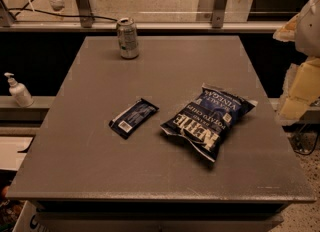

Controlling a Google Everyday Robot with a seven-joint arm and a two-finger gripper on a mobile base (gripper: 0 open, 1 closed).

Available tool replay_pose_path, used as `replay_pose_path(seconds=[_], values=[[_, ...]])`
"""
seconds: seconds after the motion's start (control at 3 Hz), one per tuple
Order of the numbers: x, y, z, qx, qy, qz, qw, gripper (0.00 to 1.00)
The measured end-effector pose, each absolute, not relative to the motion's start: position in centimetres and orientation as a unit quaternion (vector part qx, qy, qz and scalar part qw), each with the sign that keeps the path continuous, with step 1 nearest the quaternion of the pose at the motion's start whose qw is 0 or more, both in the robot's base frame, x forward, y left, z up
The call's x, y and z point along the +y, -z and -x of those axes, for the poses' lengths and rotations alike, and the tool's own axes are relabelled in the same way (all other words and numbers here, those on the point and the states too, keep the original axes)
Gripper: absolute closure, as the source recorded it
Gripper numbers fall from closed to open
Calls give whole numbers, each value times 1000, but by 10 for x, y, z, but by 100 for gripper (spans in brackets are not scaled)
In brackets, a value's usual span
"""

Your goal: Move rxbar blueberry near 7up can

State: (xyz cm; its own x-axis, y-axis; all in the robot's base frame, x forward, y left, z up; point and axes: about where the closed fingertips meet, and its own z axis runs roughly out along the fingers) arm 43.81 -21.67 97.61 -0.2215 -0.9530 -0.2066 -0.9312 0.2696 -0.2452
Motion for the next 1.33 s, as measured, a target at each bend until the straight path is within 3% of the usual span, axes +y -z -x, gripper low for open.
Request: replay_pose_path(seconds=[0.67,1.33], values=[[-207,-975,-431,777,28,603,178,0],[-139,-950,-421,767,-32,596,237,0]])
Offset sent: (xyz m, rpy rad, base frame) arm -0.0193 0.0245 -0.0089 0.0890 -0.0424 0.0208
